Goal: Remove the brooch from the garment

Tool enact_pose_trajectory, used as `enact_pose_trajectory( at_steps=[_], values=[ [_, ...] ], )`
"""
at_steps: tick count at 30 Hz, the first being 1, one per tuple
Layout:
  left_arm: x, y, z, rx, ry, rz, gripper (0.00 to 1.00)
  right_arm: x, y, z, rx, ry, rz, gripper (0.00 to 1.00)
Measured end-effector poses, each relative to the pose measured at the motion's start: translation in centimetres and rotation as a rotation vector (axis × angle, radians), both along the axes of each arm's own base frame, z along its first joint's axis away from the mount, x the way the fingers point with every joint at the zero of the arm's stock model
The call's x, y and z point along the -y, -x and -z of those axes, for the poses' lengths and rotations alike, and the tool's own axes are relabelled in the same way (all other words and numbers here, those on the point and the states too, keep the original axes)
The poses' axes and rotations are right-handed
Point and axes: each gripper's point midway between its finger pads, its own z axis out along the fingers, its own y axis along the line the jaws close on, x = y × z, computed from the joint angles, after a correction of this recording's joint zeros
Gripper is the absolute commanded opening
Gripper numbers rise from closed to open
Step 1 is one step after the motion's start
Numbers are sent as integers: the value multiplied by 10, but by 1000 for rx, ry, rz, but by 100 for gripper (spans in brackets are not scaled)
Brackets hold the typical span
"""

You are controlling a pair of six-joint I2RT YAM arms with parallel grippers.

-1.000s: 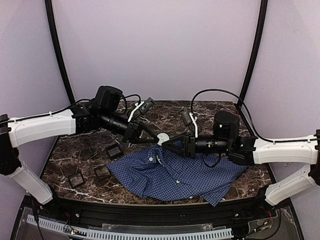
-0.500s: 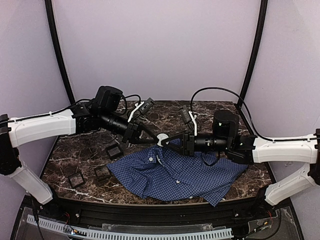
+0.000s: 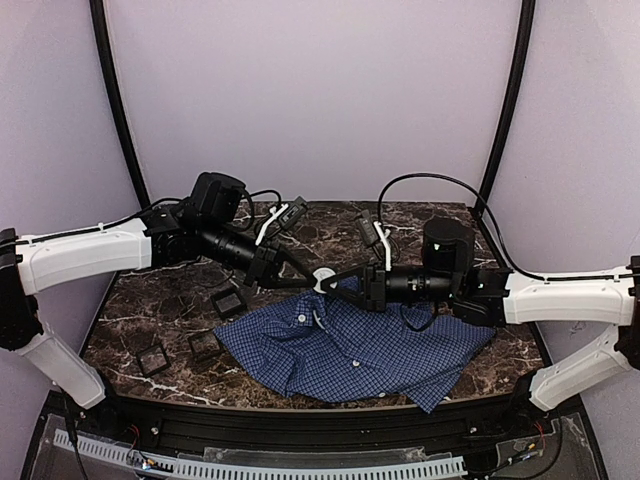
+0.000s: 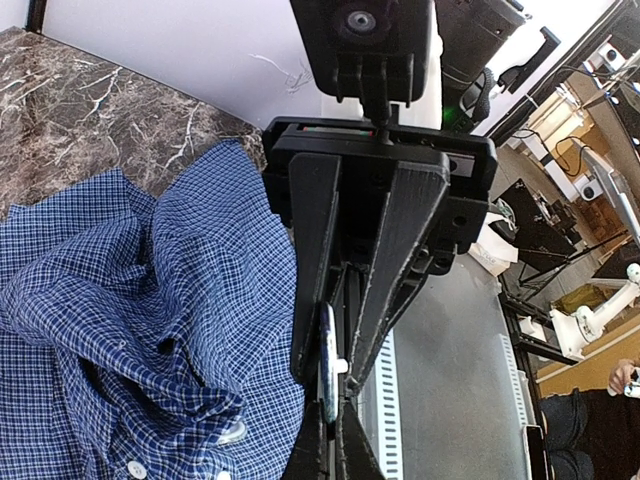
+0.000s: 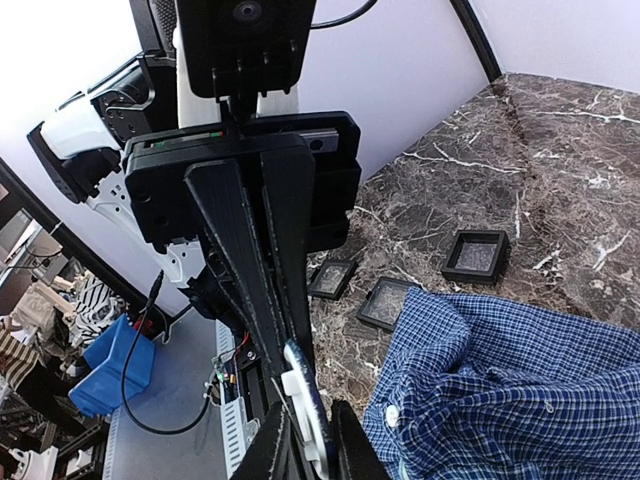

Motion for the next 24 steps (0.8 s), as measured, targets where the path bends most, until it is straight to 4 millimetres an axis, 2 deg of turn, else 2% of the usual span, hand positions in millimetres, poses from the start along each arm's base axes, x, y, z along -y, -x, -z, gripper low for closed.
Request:
enact_pose_trajectory(
  at_steps=[16, 24],
  values=[
    [0, -4, 3, 10, -14, -25, 1, 1, -9, 3, -22, 16, 72, 11],
    [3, -6, 4, 21, -11, -28, 1, 9, -10, 4, -44, 5, 110, 11]
  ],
)
